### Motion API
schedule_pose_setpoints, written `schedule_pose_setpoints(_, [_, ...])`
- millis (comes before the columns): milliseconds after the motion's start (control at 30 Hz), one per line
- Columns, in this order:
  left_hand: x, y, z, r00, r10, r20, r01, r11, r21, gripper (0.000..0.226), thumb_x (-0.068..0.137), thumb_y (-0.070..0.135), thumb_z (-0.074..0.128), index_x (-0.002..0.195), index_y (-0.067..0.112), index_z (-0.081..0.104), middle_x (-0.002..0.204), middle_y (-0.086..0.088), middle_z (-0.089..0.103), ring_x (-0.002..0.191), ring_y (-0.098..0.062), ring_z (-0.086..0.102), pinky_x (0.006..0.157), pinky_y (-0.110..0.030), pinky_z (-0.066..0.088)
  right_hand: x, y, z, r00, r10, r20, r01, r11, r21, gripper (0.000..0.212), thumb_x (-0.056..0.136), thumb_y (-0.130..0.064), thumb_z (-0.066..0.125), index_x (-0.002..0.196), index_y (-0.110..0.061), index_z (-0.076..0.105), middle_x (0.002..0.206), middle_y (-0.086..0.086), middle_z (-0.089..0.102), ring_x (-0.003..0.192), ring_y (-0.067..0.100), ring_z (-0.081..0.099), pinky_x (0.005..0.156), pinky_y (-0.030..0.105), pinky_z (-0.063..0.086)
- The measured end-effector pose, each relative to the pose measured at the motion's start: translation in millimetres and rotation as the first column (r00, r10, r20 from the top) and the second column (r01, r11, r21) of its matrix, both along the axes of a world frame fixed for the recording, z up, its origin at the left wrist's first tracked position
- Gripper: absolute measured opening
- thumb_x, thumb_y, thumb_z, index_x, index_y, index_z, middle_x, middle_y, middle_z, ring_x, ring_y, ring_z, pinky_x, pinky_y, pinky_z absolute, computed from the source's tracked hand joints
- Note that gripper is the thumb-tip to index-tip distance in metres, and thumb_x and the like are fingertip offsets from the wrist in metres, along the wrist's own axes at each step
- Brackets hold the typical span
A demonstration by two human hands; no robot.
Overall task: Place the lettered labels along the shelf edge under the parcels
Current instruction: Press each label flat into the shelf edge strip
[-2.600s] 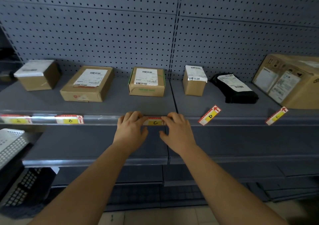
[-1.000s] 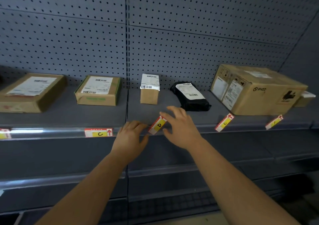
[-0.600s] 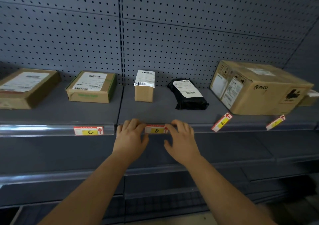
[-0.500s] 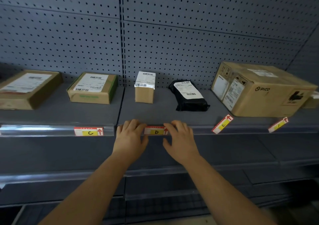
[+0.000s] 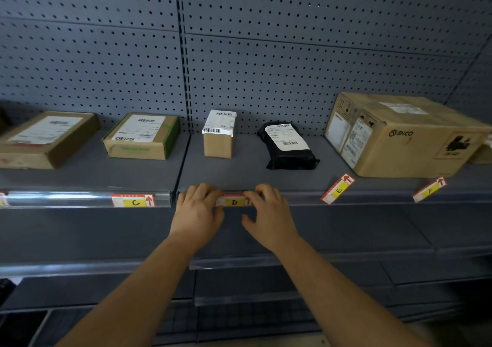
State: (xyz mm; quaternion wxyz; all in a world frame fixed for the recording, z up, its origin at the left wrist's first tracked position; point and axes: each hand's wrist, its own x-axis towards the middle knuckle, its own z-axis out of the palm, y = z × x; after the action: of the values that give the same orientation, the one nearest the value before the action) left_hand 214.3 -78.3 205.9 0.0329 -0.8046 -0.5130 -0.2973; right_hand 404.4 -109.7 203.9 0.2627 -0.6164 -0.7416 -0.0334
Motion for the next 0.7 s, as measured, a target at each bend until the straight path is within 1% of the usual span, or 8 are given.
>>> schedule_pose_setpoints(67, [-0.8, -1.2, -0.6, 1.0, -0.015, -0.008, 0.015, 1.0, 0.002, 0.036, 0.08, 0.033, 0.046, 0.104, 0.015, 0.066, 0.101, -0.002, 0.058, 0.094, -0.024, 0.05, 0.085, -0.042, 0.04, 1.6, 1.6, 1.3, 1.0, -0.004, -0.003, 0.004, 1.0, 0.013, 0.044, 0.077, -0.033, 0.07, 0.118, -0.019, 0.06, 0.113, 0.002, 0.049, 0.105, 0.022, 0.047, 0.089, 0.039, 0.043])
schedule_pose_setpoints(133, [-2.5, -1.6, -3.0, 0.999, -0.024, -0.026, 0.024, 1.0, -0.009, 0.041, 0.081, 0.036, 0.041, 0.107, 0.017, 0.065, 0.103, -0.001, 0.058, 0.096, -0.024, 0.05, 0.086, -0.041, 0.039, 0.2, 0.7, 0.7, 1.0, 0.002, 0.014, -0.002, 1.0, 0.0, 0.045, 0.076, -0.035, 0.07, 0.117, -0.019, 0.059, 0.112, 0.001, 0.05, 0.106, 0.023, 0.047, 0.09, 0.039, 0.042])
schedule_pose_setpoints(233, [-1.7, -2.9, -2.9, 1.0, -0.015, -0.011, 0.015, 1.0, -0.021, 0.042, 0.081, 0.039, 0.04, 0.108, 0.017, 0.065, 0.104, 0.0, 0.058, 0.096, -0.024, 0.051, 0.087, -0.042, 0.039, 2.2, -1.1, 0.5, 0.999, 0.039, 0.012, -0.039, 0.999, -0.035, 0.049, 0.077, -0.037, 0.069, 0.122, -0.02, 0.056, 0.116, 0.0, 0.049, 0.109, 0.022, 0.045, 0.094, 0.04, 0.04])
schedule_pose_setpoints(300, [4.5, -5.3, 0.2, 0.999, -0.027, 0.022, 0.027, 1.0, -0.006, 0.04, 0.081, 0.039, 0.042, 0.106, 0.018, 0.064, 0.103, 0.0, 0.057, 0.095, -0.023, 0.05, 0.085, -0.042, 0.04, 14.4, -3.7, 4.3, 0.996, 0.071, -0.05, -0.073, 0.997, -0.04, 0.048, 0.081, -0.036, 0.067, 0.125, -0.019, 0.056, 0.118, 0.0, 0.05, 0.111, 0.02, 0.046, 0.095, 0.04, 0.042])
schedule_pose_setpoints(400, [25.5, -11.7, 4.5, 0.993, -0.1, 0.057, 0.1, 0.995, -0.001, 0.039, 0.083, 0.04, 0.043, 0.109, 0.019, 0.063, 0.105, 0.001, 0.057, 0.095, -0.022, 0.05, 0.083, -0.039, 0.042, 53.8, -15.1, 12.4, 0.984, 0.052, -0.169, -0.056, 0.998, -0.019, 0.046, 0.085, -0.033, 0.066, 0.129, -0.019, 0.057, 0.121, -0.001, 0.051, 0.113, 0.015, 0.047, 0.097, 0.032, 0.043])
schedule_pose_setpoints(500, [55.0, -16.9, 4.4, 0.983, -0.153, 0.104, 0.156, 0.987, -0.025, 0.04, 0.084, 0.042, 0.043, 0.111, 0.018, 0.062, 0.107, 0.001, 0.059, 0.096, -0.023, 0.052, 0.084, -0.038, 0.043, 102.3, -31.6, 17.0, 0.975, 0.01, -0.223, -0.018, 0.999, -0.031, 0.045, 0.086, -0.032, 0.068, 0.129, -0.022, 0.057, 0.121, -0.006, 0.05, 0.112, 0.011, 0.05, 0.096, 0.028, 0.045])
schedule_pose_setpoints(600, [87.8, -23.7, 1.6, 0.978, -0.167, 0.128, 0.174, 0.984, -0.044, 0.043, 0.084, 0.043, 0.042, 0.112, 0.018, 0.062, 0.108, 0.0, 0.06, 0.099, -0.024, 0.054, 0.087, -0.04, 0.045, 143.6, -42.9, 21.4, 0.973, -0.016, -0.228, 0.011, 1.0, -0.021, 0.041, 0.086, -0.031, 0.068, 0.126, -0.023, 0.059, 0.117, -0.009, 0.051, 0.106, 0.006, 0.051, 0.091, 0.029, 0.048])
schedule_pose_setpoints(700, [120.2, -30.7, -0.9, 0.978, -0.163, 0.128, 0.176, 0.98, -0.096, 0.044, 0.084, 0.045, 0.041, 0.112, 0.018, 0.063, 0.111, 0.001, 0.06, 0.103, -0.023, 0.054, 0.091, -0.044, 0.044, 179.4, -50.7, 26.3, 0.979, -0.049, -0.199, 0.047, 0.999, -0.013, 0.039, 0.086, -0.031, 0.067, 0.123, -0.022, 0.06, 0.119, -0.006, 0.054, 0.111, 0.012, 0.051, 0.09, 0.03, 0.048])
